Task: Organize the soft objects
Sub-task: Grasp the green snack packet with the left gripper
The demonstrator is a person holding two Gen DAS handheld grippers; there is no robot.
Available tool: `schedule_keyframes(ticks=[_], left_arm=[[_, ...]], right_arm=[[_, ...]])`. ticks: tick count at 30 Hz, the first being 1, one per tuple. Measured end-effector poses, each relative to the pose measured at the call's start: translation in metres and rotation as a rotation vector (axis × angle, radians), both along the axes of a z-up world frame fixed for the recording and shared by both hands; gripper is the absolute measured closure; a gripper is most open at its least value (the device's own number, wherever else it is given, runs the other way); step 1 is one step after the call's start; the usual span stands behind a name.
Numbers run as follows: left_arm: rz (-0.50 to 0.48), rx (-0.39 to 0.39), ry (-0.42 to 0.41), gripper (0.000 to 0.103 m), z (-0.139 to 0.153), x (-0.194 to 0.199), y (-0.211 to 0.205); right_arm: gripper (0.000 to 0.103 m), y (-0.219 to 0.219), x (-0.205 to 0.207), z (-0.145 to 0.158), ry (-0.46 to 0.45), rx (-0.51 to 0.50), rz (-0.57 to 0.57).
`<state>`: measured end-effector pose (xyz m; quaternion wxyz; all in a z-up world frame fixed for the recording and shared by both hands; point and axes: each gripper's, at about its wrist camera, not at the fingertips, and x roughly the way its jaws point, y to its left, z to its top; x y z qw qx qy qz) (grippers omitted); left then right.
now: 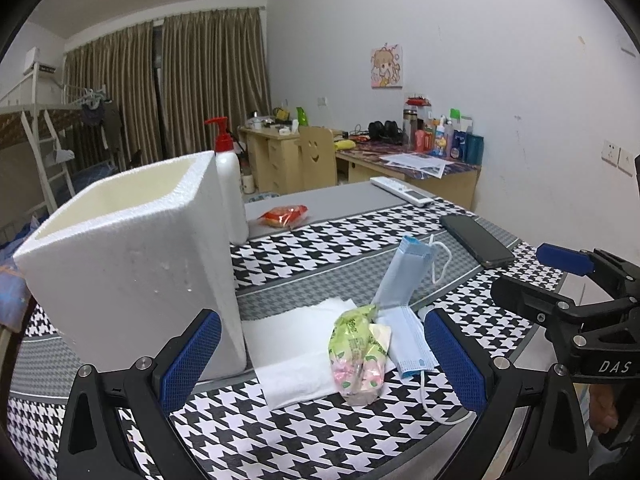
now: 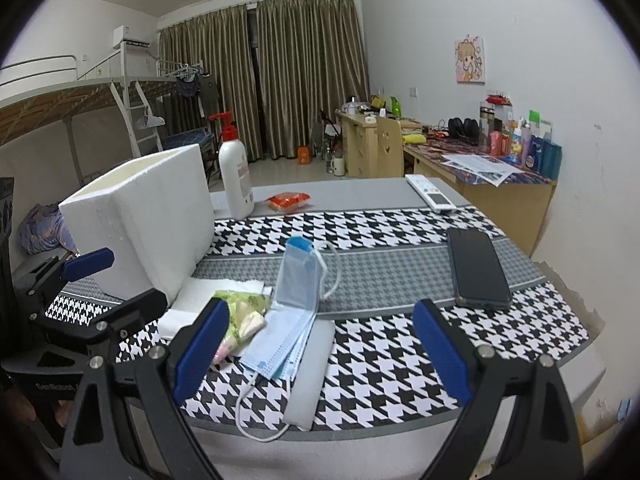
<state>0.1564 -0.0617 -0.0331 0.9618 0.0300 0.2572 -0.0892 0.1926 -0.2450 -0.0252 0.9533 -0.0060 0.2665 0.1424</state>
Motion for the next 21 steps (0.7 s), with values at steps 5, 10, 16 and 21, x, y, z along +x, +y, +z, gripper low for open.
schedule_keyframes(ticks=[5, 10, 16, 21], left_arm=[[-0.011, 0.001, 0.021, 0.001, -0.005, 0.005, -0.002], [-0.024, 0.005, 0.046, 0.001, -0.011, 0.01, -0.007], [-0.03, 0.007, 0.068, 0.001, -0.017, 0.018, -0.011], [-0.036, 0.0, 0.093, 0.001, -0.023, 0.026, -0.014]], right_arm=[[0.008, -0.003, 0.003, -0.007, 0.026, -0.001, -0.011], [0.008, -0.007, 0.007, -0.016, 0.052, 0.005, -0.021], [0.008, -0.01, 0.012, -0.026, 0.09, 0.01, -0.027], [0.008, -0.009, 0.018, -0.035, 0.118, 0.009, -0.026]])
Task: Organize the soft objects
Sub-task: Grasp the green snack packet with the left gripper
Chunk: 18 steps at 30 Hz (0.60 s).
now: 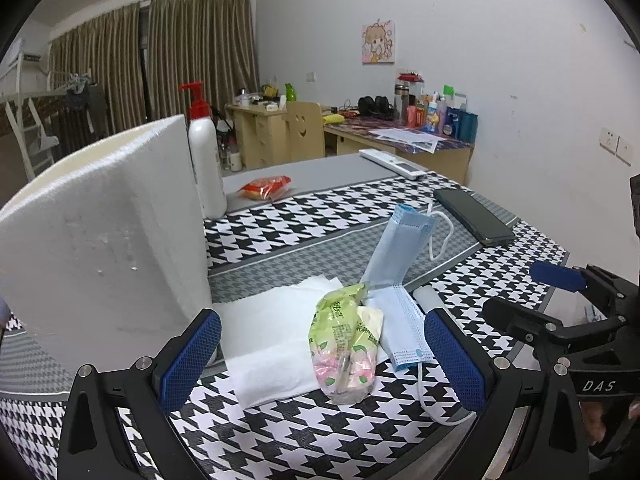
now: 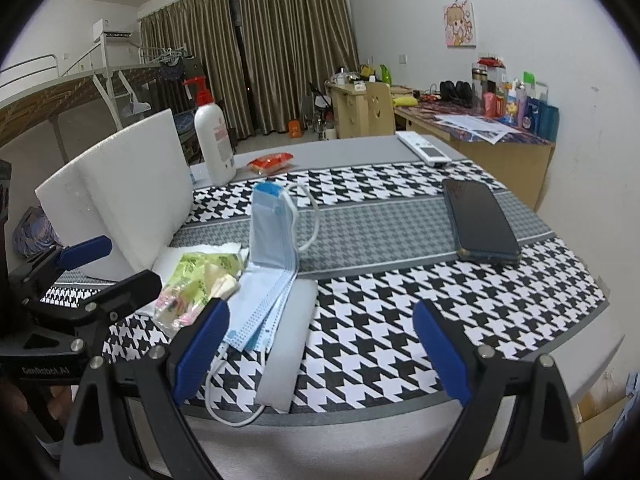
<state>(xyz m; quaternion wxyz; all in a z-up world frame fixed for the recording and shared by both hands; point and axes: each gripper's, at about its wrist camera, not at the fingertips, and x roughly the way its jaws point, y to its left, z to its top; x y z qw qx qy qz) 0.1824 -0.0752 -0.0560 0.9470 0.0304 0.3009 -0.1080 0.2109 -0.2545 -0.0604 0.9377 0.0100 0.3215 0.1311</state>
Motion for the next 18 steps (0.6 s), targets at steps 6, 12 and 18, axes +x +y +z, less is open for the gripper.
schedule_keyframes(ticks=[6, 12, 18], left_arm=[[-0.017, -0.003, 0.033, 0.002, -0.008, 0.009, -0.003], [-0.038, -0.002, 0.073, 0.01, -0.015, 0.016, -0.004], [-0.069, 0.014, 0.113, 0.029, -0.024, 0.021, -0.009]], right_arm=[[0.008, -0.002, 0.005, -0.007, 0.022, 0.0, 0.002], [0.008, -0.001, 0.009, -0.012, 0.038, -0.001, 0.005], [0.008, -0.003, 0.012, -0.016, 0.051, -0.002, 0.004]])
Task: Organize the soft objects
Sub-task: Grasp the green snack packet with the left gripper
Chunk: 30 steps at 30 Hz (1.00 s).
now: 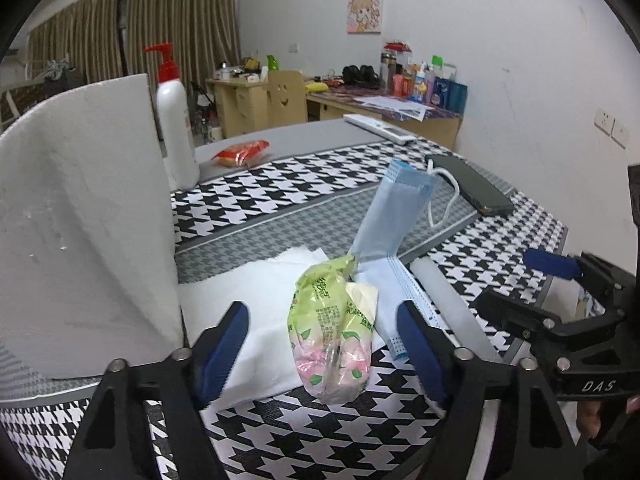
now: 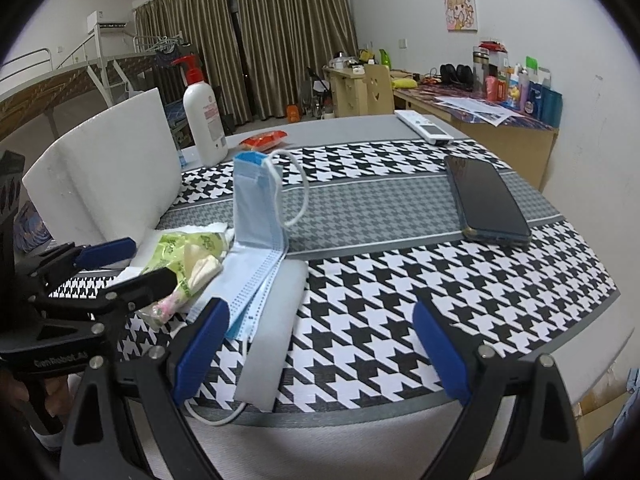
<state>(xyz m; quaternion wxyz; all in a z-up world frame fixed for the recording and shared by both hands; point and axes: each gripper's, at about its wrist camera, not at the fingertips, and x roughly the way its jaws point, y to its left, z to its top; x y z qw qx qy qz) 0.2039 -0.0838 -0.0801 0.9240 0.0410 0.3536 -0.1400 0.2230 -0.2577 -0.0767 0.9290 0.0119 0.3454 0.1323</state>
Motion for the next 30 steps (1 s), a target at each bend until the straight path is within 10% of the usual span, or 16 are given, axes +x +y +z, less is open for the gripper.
schedule_keyframes(ticks=[16, 30], left_arm=[[-0.009, 0.046, 0.103, 0.062, -0.02, 0.01, -0.004], [-0.031, 0.016, 0.094, 0.076, -0.017, 0.006, -0.003]], right_arm=[[0.008, 0.013, 0.006, -0.01, 0.034, -0.04, 0.03], [0.04, 0.023, 0.006, -0.019, 0.095, -0.075, 0.052]])
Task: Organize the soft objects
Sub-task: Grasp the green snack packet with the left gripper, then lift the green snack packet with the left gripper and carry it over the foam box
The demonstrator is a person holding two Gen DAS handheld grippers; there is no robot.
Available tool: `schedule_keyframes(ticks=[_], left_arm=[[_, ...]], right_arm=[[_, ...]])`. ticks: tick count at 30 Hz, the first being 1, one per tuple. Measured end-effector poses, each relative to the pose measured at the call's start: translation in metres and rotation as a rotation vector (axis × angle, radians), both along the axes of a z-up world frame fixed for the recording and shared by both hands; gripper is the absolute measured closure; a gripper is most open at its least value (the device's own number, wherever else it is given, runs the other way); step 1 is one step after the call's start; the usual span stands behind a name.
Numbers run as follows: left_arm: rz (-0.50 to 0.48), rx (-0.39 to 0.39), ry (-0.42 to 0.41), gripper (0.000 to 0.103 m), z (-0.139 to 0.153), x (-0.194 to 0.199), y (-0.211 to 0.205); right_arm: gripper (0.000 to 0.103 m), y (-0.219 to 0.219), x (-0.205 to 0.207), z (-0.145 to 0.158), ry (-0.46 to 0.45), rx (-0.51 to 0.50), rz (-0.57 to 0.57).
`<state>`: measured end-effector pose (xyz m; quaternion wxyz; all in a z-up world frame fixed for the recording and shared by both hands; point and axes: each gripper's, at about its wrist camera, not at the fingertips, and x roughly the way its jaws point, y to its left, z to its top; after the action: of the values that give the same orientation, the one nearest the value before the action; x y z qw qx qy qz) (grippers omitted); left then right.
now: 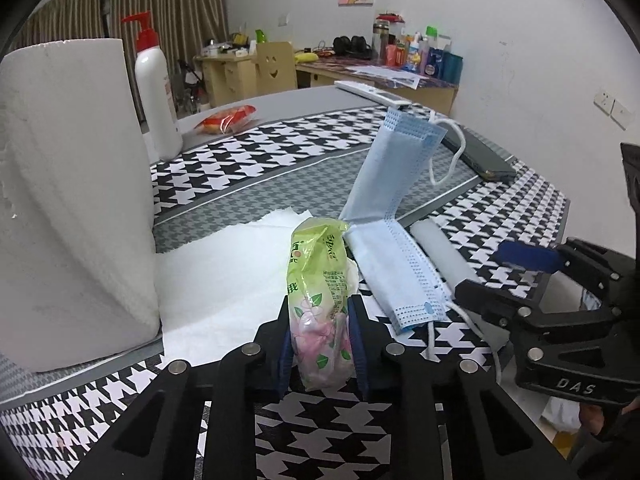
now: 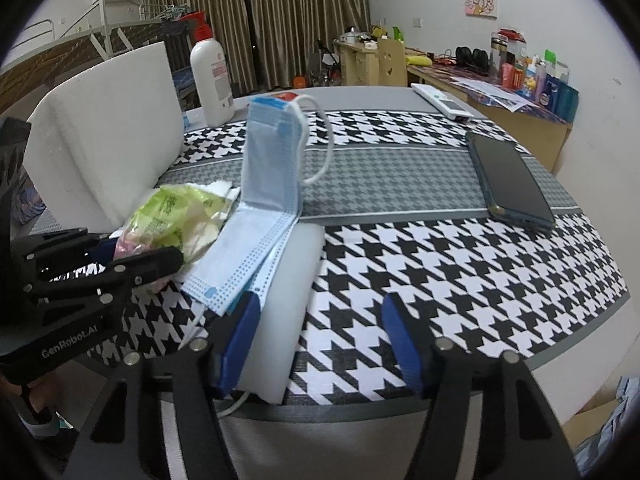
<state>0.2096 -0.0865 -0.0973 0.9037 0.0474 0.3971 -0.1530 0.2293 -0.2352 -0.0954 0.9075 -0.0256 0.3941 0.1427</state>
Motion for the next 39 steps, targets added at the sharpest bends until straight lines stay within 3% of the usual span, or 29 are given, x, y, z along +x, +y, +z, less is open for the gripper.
schedule_keyframes(ticks=[5, 11, 15, 20, 39], left_arm=[[-0.003, -0.025, -0.022, 0.076, 0.006, -0.005, 0.002], [-0.003, -0.04, -0.05, 0.076, 0.013, -0.014, 0.007], [-0.008, -0.044, -0.067, 0.076, 0.018, -0.019, 0.009], [0.0, -0.045, -0.085, 0.076, 0.023, -0.025, 0.013], [0.04, -0.047, -0.185, 0.076, 0.049, -0.046, 0.028]], right_arm=[[0.046, 0.008, -0.002, 0.0, 0.002, -0.022, 0.021], [0.075, 0.02, -0.008, 0.001, 0.001, -0.045, 0.052], [0.079, 0.018, -0.008, 0.001, 0.007, -0.025, 0.046], [0.081, 0.004, -0.004, 0.003, 0.03, 0.071, 0.042], [0.081, 0.007, -0.02, 0.043, -0.1, 0.088, 0.054]])
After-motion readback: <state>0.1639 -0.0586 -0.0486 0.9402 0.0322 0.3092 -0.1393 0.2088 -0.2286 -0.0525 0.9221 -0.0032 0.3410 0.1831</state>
